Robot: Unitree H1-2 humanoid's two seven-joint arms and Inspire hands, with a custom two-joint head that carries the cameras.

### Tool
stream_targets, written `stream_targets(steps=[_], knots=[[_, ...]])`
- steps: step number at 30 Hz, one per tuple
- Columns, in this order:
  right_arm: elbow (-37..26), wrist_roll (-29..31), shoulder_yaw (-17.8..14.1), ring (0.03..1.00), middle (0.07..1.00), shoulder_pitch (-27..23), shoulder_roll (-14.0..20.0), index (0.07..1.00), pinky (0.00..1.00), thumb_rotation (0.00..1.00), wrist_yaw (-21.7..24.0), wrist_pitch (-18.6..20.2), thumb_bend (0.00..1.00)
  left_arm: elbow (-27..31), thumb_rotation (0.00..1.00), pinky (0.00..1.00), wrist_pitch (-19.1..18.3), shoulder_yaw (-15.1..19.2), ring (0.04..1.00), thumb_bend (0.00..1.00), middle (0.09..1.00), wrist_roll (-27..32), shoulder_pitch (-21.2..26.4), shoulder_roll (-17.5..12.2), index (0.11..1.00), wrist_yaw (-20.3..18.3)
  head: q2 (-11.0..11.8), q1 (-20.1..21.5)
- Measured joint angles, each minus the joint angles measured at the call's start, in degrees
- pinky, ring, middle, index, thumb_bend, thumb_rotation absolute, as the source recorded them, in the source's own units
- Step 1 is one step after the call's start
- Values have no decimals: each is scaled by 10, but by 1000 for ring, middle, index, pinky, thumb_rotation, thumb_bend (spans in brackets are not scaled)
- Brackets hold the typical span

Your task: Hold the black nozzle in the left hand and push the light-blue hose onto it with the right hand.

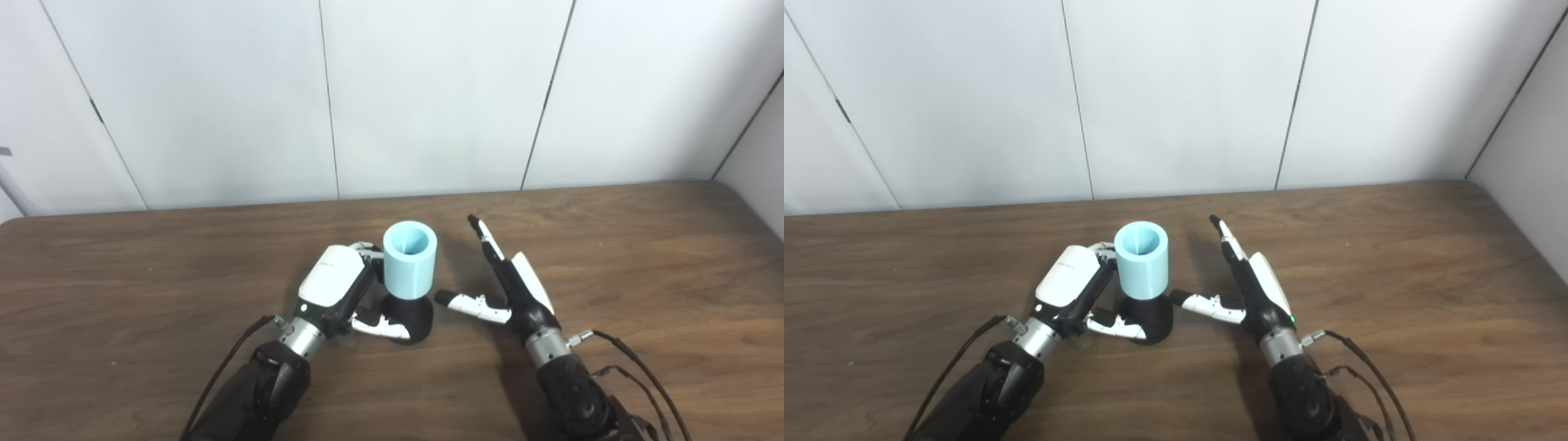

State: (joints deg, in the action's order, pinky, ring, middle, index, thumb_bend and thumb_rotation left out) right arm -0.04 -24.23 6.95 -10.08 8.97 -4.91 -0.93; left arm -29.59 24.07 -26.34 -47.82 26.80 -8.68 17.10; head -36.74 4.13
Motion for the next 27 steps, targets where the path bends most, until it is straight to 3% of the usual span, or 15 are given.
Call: stream_targets(steps=[7, 12, 21, 25, 27], knots=[[-109, -68, 12, 1000, 1000, -2, 24, 1000, 1000, 879, 2, -23, 1000, 0, 0, 772, 0, 0, 512, 501, 444, 0, 0, 0, 488, -1, 0, -1], [-160, -94, 24, 1000, 1000, -2, 48, 1000, 1000, 913, 27, -24, 1000, 0, 0, 774, 0, 0, 511, 501, 442, 0, 0, 0, 490, -1, 0, -1], [-228, -115, 39, 1000, 1000, -2, 54, 988, 1000, 891, 85, -22, 1000, 0, 0, 776, 0, 0, 510, 502, 447, 0, 0, 0, 486, -1, -1, -3], [-247, -153, 51, 1000, 996, -5, 56, 968, 1000, 805, 110, -23, 1000, 0, 0, 781, 0, 0, 512, 502, 447, 0, 0, 0, 486, -2, -1, -4], [-261, -179, 61, 1000, 989, -10, 58, 962, 1000, 810, 126, -23, 1000, 0, 0, 781, 0, 0, 512, 502, 447, 0, 0, 0, 485, -2, 0, -4]])
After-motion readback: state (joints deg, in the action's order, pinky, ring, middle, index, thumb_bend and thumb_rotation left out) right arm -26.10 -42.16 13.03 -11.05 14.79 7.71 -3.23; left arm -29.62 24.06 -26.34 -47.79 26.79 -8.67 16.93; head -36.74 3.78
